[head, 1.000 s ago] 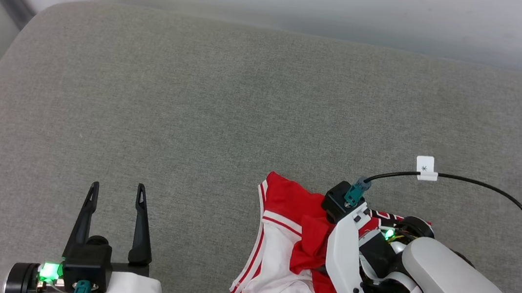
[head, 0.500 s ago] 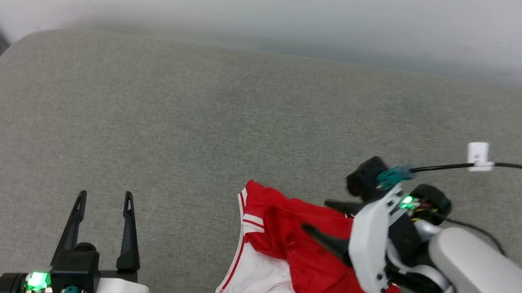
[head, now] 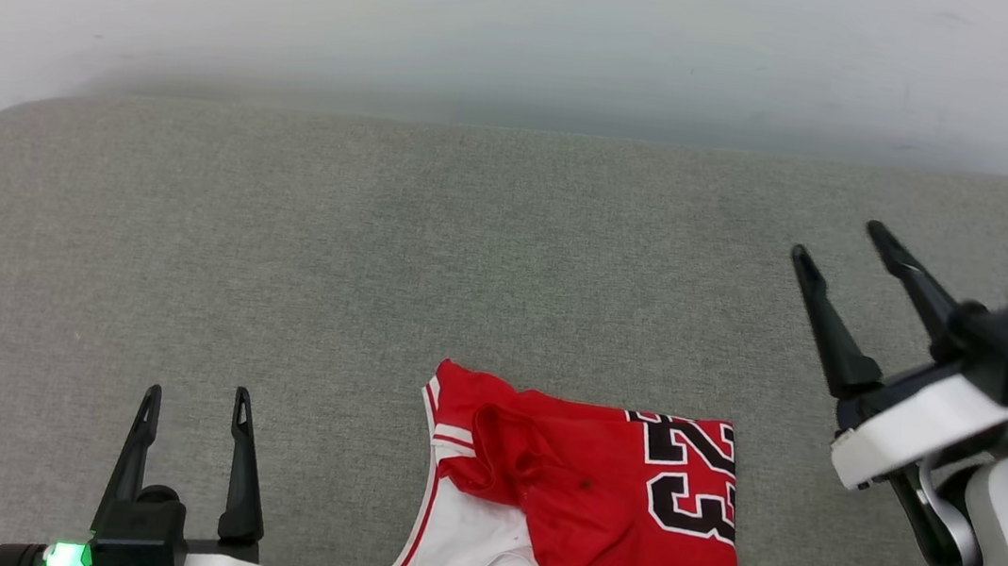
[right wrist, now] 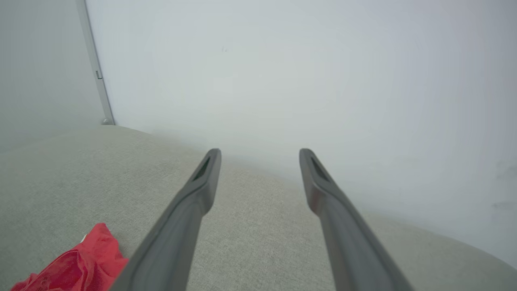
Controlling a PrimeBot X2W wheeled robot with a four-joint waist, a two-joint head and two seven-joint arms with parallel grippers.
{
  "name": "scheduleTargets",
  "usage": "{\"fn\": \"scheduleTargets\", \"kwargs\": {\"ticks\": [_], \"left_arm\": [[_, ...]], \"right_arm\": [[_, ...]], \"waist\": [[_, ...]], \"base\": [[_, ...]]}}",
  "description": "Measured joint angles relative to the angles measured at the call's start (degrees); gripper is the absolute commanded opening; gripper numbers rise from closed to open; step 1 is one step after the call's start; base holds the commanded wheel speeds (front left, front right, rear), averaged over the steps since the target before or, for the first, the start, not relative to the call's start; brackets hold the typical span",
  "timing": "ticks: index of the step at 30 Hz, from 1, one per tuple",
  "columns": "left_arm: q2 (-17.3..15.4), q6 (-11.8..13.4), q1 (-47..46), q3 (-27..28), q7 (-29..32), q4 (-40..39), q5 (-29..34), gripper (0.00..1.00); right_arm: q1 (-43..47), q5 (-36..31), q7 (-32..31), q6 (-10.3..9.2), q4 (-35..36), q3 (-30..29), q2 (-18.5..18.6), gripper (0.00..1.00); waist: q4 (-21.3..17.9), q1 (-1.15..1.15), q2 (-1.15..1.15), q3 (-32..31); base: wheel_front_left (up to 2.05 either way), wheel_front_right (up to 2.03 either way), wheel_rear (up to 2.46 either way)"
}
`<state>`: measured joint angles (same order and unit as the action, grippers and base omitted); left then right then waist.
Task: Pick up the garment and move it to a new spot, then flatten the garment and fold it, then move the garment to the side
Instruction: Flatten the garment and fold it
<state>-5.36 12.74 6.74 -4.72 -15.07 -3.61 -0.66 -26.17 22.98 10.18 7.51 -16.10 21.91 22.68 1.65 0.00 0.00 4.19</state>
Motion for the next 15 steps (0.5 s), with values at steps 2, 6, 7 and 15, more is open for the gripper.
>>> {"fn": "scheduleTargets", "kwargs": {"ticks": [2,6,7,15], "left_arm": [[0.01,-0.13,0.07,0.01,0.0,-0.04,0.02,1.0],[0.02,-0.34,0.14,-0.07,0.0,-0.04,0.09,1.0],[0.03,-0.51,0.18,-0.05,0.0,-0.02,0.09,1.0],[0.16,-0.73,0.49,-0.37,0.01,0.26,0.12,1.0]], "right_arm": [[2.68,-4.59,3.12,-0.01,0.82,-4.86,-2.33,1.0],[8.93,-10.78,4.7,0.0,4.81,-11.27,-7.81,1.0],[10.49,-11.95,4.74,0.0,6.36,-12.98,-9.07,1.0],[21.49,-16.39,4.89,0.0,14.4,-21.94,-16.15,1.0]], "waist": [[-0.16,0.0,0.0,-0.13],[-0.28,0.0,0.0,-0.33],[-0.29,0.0,0.0,-0.4],[0.33,0.0,0.0,-1.16]], "base": [[0.0,0.0,0.0],[0.0,0.0,0.0],[0.0,0.0,0.0],[0.0,0.0,0.0]]}}
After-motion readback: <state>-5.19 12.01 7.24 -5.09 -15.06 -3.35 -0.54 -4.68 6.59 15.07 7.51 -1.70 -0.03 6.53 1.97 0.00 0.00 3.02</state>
